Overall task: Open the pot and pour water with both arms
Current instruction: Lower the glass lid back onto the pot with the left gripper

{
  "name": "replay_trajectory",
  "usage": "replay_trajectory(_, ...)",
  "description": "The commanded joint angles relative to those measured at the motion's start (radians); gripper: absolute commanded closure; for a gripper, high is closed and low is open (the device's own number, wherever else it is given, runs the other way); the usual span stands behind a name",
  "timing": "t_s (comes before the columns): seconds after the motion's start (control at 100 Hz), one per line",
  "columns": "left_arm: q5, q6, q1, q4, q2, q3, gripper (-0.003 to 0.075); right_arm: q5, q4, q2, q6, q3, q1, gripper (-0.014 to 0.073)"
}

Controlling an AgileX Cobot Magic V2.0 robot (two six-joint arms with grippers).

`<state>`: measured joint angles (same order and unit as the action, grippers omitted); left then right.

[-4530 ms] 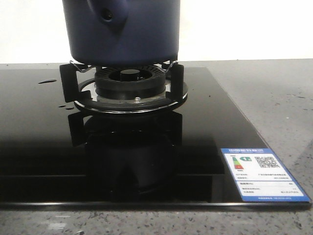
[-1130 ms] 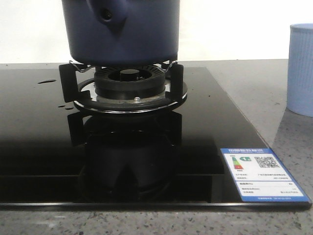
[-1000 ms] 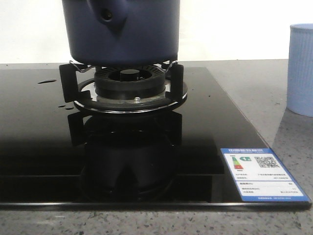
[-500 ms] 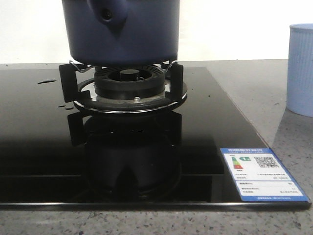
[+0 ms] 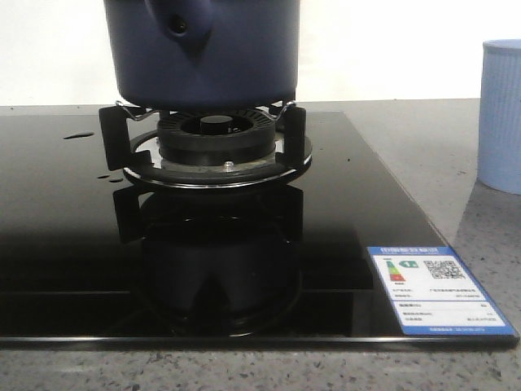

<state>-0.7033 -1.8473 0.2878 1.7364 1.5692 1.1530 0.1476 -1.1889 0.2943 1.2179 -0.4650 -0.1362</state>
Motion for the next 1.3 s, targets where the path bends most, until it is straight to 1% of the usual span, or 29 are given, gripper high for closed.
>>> replay_trajectory(0.0, -0.016, -0.009, 0.000, 0.054, -0.059, 0.033, 0.0067, 0.022, 0.003, 0.007, -0.002, -0.020, 0.004, 0.0661)
replay_trajectory(0.27, -0.043, -0.005, 0.000, 0.057, -0.156, 0.033, 0.0068, 0.020, 0.003, 0.007, -0.002, -0.020, 0.004, 0.0661)
replay_trajectory(0.33, -0.053, 0.007, 0.000, 0.055, -0.193, 0.033, 0.0083, 0.020, 0.003, 0.007, -0.002, -0.020, 0.004, 0.0661)
replay_trajectory(0.38, -0.051, 0.026, 0.000, 0.045, -0.232, 0.033, 0.0127, 0.022, 0.003, 0.007, -0.002, -0.020, 0.004, 0.0661)
replay_trajectory(0.43, -0.039, 0.058, 0.000, 0.026, -0.276, 0.027, 0.0201, 0.026, 0.003, 0.007, -0.002, -0.020, 0.004, 0.0661)
replay_trajectory(0.48, -0.009, 0.090, 0.000, -0.001, -0.335, 0.014, 0.0299, 0.028, 0.003, 0.007, -0.002, -0.020, 0.004, 0.0661)
replay_trajectory(0.55, 0.051, 0.134, 0.000, -0.039, -0.420, -0.023, 0.0394, 0.028, 0.003, 0.007, -0.002, -0.020, 0.004, 0.0661)
replay_trajectory(0.62, 0.115, 0.162, 0.000, -0.066, -0.515, -0.078, 0.0443, 0.028, 0.003, 0.003, -0.002, -0.020, 0.004, 0.0661)
replay_trajectory(0.71, 0.168, 0.165, 0.000, -0.082, -0.639, -0.176, 0.0470, 0.028, 0.003, 0.001, -0.002, -0.020, 0.004, 0.0661)
replay_trajectory(0.78, 0.220, 0.183, 0.000, -0.082, -0.746, -0.263, 0.0512, 0.032, 0.003, 0.001, -0.002, -0.020, 0.004, 0.0661)
replay_trajectory(0.84, 0.272, 0.213, 0.000, -0.082, -0.844, -0.347, 0.0570, 0.049, 0.003, 0.001, 0.000, -0.020, 0.004, 0.0661)
replay_trajectory(0.94, 0.332, 0.217, 0.000, -0.083, -0.984, -0.478, 0.0673, 0.092, 0.001, 0.001, 0.002, -0.007, 0.004, 0.0661)
replay_trajectory(1.0, 0.358, 0.217, 0.000, -0.083, -1.064, -0.553, 0.0738, 0.119, -0.011, 0.001, 0.033, 0.013, 0.004, 0.0661)
replay_trajectory(1.07, 0.378, 0.217, 0.000, -0.083, -1.149, -0.624, 0.0739, 0.148, -0.047, -0.009, 0.096, 0.040, 0.004, 0.0661)
replay_trajectory(1.16, 0.402, 0.217, 0.000, -0.083, -1.245, -0.693, 0.0739, 0.197, -0.139, -0.037, 0.171, 0.072, 0.004, 0.0661)
replay_trajectory(1.22, 0.416, 0.217, 0.000, -0.083, -1.292, -0.723, 0.0739, 0.227, -0.195, -0.058, 0.187, 0.084, 0.004, 0.0661)
replay_trajectory(1.29, 0.424, 0.217, 0.000, -0.083, -1.340, -0.751, 0.0739, 0.252, -0.222, -0.075, 0.187, 0.091, 0.004, 0.0661)
